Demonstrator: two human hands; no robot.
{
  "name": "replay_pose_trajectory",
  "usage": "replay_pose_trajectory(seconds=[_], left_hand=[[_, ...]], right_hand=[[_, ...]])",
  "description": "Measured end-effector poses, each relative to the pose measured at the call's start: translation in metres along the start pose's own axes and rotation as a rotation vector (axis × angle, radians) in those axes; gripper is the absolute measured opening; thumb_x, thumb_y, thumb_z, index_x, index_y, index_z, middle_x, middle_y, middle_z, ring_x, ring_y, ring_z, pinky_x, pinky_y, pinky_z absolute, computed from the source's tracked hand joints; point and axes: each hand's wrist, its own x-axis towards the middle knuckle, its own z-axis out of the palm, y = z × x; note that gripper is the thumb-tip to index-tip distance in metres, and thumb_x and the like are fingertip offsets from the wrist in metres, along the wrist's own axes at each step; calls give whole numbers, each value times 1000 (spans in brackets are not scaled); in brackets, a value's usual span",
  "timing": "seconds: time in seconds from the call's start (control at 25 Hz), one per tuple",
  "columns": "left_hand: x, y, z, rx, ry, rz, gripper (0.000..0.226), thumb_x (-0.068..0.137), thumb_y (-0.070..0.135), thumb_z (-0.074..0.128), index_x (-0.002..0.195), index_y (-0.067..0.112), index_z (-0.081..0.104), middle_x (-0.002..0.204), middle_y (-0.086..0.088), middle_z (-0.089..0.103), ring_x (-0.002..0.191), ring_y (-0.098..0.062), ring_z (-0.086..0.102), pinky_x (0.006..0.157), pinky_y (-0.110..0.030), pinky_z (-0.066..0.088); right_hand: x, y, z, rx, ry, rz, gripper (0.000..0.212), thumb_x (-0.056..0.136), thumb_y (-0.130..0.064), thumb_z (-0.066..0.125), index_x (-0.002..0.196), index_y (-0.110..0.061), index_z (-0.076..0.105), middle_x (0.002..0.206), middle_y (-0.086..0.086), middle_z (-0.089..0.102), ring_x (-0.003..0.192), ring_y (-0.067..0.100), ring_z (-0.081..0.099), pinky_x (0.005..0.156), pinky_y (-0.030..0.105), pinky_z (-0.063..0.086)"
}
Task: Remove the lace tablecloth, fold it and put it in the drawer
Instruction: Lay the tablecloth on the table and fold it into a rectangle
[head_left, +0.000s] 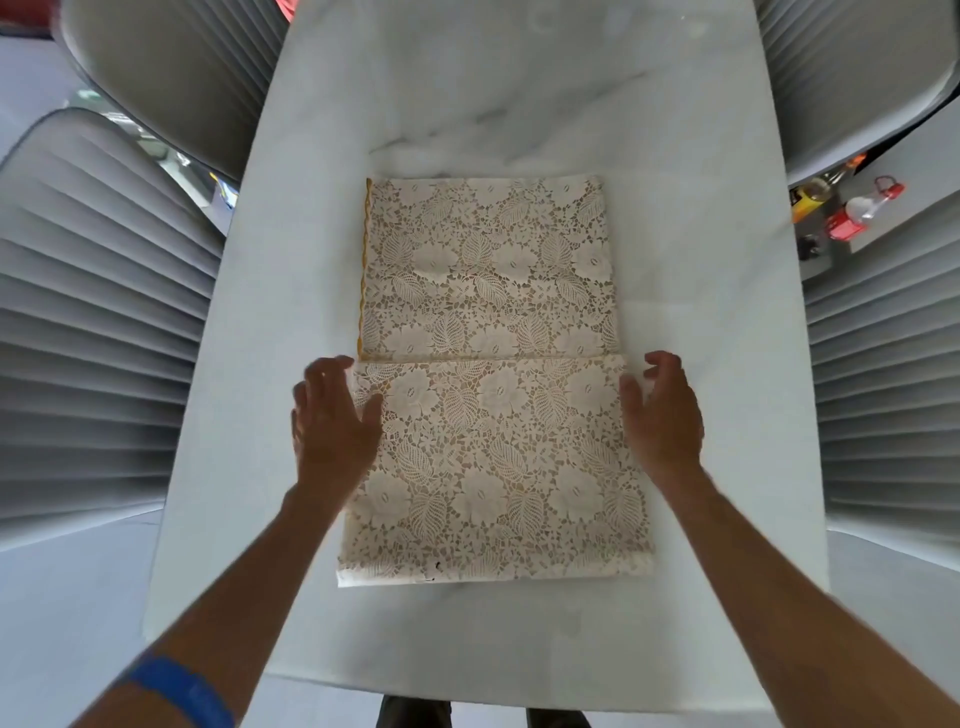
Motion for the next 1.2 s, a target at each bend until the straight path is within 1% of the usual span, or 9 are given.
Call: replay_pose_trajectory(seconds=[0.08,0.28,0.64,0.8,0.88,0.96,1.04,1.12,1.2], left_hand=[[-53,11,14,-15,-28,228,44,95,27,52,133,5,52,140,-17,50,127,-34,48,101,-49,43],[-140,-5,53,158,-289,382,58,101,43,31,155,21,24,164,-5,15,152,-24,12,119,-50,19],[-138,-47,40,293,-328,422,67,99,59,28,156,24,20,165,-8,9,151,-31,11,122,-46,11],[-136,-54,17,171,-329,435,71,95,60,39,154,23,26,165,-7,11,152,-27,11,121,-39,16],[-137,-44,9,38,-255,248,70,90,52,52,148,16,38,158,-11,29,145,-28,28,113,-39,33],[-138,-28,1,-99,-188,-182,64,84,44,63,139,18,44,139,-12,48,124,-32,46,96,-44,46],[-131,-21,-5,-187,-241,-540,49,83,36,68,125,18,54,119,-11,62,104,-31,57,89,-44,51],[-126,-22,-12,-165,-327,-584,30,85,36,67,104,12,67,103,-11,70,92,-30,64,84,-43,54],[-127,-22,-20,-239,-341,-577,19,85,31,69,93,14,66,94,-9,69,85,-29,65,75,-39,54]], right_hand=[[-51,-7,19,-104,94,-228,40,99,-25,49,137,-11,47,138,13,55,123,35,53,99,44,44],[-160,26,73,-370,-177,-556,59,103,-43,39,157,-22,28,166,9,19,154,32,14,120,56,21],[-162,81,40,-451,-134,-323,61,103,-47,28,157,-20,26,166,9,17,151,32,23,120,49,23],[-159,65,23,-339,-118,-145,70,94,-49,46,153,-13,36,159,11,36,142,34,39,111,50,37],[-154,48,17,-85,-97,176,65,86,-39,66,143,-15,45,141,12,52,124,36,51,100,49,46],[-141,41,8,123,-139,454,37,82,-29,70,114,-14,59,106,8,67,100,34,63,83,44,53],[-130,46,-5,223,-263,521,18,83,-27,67,83,-8,63,76,6,66,75,30,64,66,37,49],[-127,52,-19,332,-306,528,18,84,-24,64,75,-8,60,67,4,61,61,22,54,56,32,40],[-131,53,-32,446,-290,509,9,88,-19,63,96,-17,59,76,4,68,62,16,59,52,26,43]])
